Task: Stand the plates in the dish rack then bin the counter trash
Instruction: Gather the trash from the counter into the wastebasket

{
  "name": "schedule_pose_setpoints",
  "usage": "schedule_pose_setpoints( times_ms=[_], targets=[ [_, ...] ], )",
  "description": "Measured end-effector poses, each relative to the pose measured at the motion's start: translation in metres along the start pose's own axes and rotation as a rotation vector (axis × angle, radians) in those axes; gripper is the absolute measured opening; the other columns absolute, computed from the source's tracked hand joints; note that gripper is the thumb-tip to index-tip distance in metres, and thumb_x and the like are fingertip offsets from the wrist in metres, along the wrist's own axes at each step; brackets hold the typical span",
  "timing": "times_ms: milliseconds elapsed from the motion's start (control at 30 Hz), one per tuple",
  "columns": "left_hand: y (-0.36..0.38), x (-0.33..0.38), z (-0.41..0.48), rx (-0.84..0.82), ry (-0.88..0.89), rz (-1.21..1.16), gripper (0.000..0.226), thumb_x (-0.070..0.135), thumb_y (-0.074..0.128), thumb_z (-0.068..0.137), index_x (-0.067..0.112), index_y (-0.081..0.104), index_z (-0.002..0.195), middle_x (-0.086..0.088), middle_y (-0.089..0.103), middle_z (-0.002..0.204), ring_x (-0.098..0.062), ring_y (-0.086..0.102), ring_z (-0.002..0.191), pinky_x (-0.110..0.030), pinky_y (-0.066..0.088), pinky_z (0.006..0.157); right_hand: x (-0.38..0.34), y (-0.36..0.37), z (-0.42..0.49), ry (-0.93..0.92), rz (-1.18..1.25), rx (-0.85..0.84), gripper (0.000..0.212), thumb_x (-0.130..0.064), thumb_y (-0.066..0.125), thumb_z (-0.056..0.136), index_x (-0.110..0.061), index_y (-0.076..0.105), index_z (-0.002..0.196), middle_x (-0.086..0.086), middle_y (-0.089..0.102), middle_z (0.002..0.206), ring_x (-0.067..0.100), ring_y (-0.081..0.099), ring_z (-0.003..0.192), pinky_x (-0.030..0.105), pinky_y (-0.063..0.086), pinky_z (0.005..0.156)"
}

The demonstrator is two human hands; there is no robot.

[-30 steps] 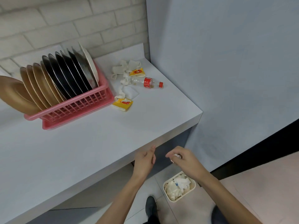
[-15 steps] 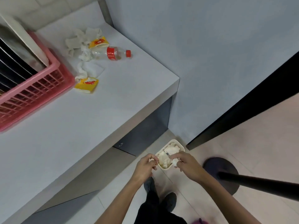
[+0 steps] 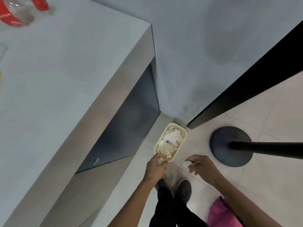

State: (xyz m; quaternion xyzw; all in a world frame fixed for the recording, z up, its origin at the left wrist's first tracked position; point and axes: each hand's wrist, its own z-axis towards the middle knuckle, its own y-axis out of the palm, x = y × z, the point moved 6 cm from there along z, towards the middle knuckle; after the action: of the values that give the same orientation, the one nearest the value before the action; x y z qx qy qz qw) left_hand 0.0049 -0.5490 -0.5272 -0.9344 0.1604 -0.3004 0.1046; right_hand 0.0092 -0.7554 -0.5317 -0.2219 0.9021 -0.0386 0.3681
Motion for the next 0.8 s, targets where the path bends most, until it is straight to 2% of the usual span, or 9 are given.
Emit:
schedule_pose_setpoints(
  times_ms=[133, 200, 333, 367, 433, 500, 600, 667, 800],
  targets=[
    [0.023, -0.037, 0.083, -0.001, 0.016, 0.117, 0.014, 0.015, 0.058, 0.091, 0.018, 0.064, 0.102, -0.002, 0.062, 0.104, -0.023, 0.061, 0.094, -0.030, 0.055, 0.074, 0.060, 0.017, 0.048, 0.094, 0.028, 0.029, 0.014, -0.004, 0.070, 0.076, -0.018, 0.074, 0.078, 0.002, 0.071, 0.069, 0.018, 0.067, 0.066, 0.026, 0.048, 0.060],
    [0.035, -0.057, 0.120, 0.000, 0.012, 0.133, 0.015, 0.013, 0.058, 0.091, 0.014, 0.064, 0.105, -0.004, 0.060, 0.110, -0.026, 0.059, 0.101, -0.037, 0.055, 0.085, 0.093, 0.026, 0.065, 0.133, 0.030, 0.016, 0.010, -0.005, 0.070, 0.077, -0.015, 0.074, 0.079, 0.005, 0.070, 0.067, 0.017, 0.066, 0.061, 0.023, 0.045, 0.054],
    [0.059, -0.094, 0.177, -0.051, 0.048, 0.315, 0.025, 0.011, 0.057, 0.094, 0.010, 0.059, 0.119, -0.012, 0.056, 0.131, -0.028, 0.053, 0.118, -0.023, 0.039, 0.087, 0.155, 0.034, 0.078, 0.239, -0.031, -0.030, 0.012, -0.001, 0.070, 0.078, -0.013, 0.070, 0.079, 0.007, 0.069, 0.071, 0.015, 0.068, 0.056, 0.021, 0.043, 0.048],
    [0.064, -0.103, 0.190, -0.063, 0.043, 0.341, 0.027, 0.011, 0.056, 0.094, 0.010, 0.057, 0.121, -0.013, 0.054, 0.132, -0.029, 0.052, 0.119, -0.024, 0.040, 0.089, 0.169, 0.034, 0.080, 0.265, -0.040, -0.039, 0.014, 0.000, 0.070, 0.079, -0.014, 0.069, 0.078, 0.008, 0.070, 0.072, 0.014, 0.067, 0.054, 0.022, 0.043, 0.048],
    [0.071, -0.120, 0.215, -0.055, 0.011, 0.330, 0.028, 0.010, 0.055, 0.093, 0.012, 0.057, 0.121, -0.014, 0.052, 0.134, -0.032, 0.053, 0.117, -0.038, 0.049, 0.097, 0.193, 0.033, 0.087, 0.306, -0.069, -0.052, 0.014, 0.000, 0.069, 0.080, -0.014, 0.069, 0.079, 0.008, 0.071, 0.075, 0.013, 0.068, 0.054, 0.024, 0.044, 0.048],
    [0.076, -0.128, 0.233, -0.028, 0.002, 0.286, 0.029, 0.011, 0.055, 0.093, 0.013, 0.057, 0.121, -0.013, 0.052, 0.135, -0.032, 0.054, 0.116, -0.049, 0.053, 0.094, 0.207, 0.032, 0.095, 0.321, -0.090, -0.050, 0.012, -0.001, 0.068, 0.080, -0.013, 0.070, 0.081, 0.009, 0.072, 0.079, 0.013, 0.069, 0.055, 0.024, 0.044, 0.048],
    [0.086, -0.125, 0.255, 0.001, 0.039, 0.252, 0.032, 0.013, 0.056, 0.096, 0.012, 0.053, 0.128, -0.012, 0.049, 0.139, -0.030, 0.052, 0.120, -0.040, 0.048, 0.102, 0.218, 0.030, 0.114, 0.315, -0.090, -0.034, 0.011, -0.001, 0.068, 0.081, -0.012, 0.071, 0.081, 0.012, 0.071, 0.078, 0.011, 0.067, 0.054, 0.021, 0.043, 0.046],
    [0.090, -0.123, 0.265, 0.001, 0.065, 0.268, 0.045, 0.019, 0.058, 0.097, 0.013, 0.045, 0.139, -0.012, 0.043, 0.144, -0.028, 0.046, 0.129, -0.033, 0.040, 0.106, 0.219, 0.034, 0.127, 0.306, -0.089, -0.041, 0.010, 0.000, 0.068, 0.081, -0.010, 0.071, 0.082, 0.013, 0.071, 0.078, 0.012, 0.067, 0.055, 0.021, 0.043, 0.046],
    [0.089, -0.131, 0.276, 0.004, 0.086, 0.436, 0.063, 0.028, 0.058, 0.094, 0.022, 0.030, 0.150, -0.004, 0.029, 0.152, -0.027, 0.037, 0.135, -0.043, 0.040, 0.107, 0.215, 0.043, 0.153, 0.287, -0.075, -0.066, 0.004, -0.007, 0.071, 0.082, -0.009, 0.071, 0.086, 0.008, 0.072, 0.077, 0.013, 0.068, 0.056, 0.023, 0.042, 0.048]
  ],
)
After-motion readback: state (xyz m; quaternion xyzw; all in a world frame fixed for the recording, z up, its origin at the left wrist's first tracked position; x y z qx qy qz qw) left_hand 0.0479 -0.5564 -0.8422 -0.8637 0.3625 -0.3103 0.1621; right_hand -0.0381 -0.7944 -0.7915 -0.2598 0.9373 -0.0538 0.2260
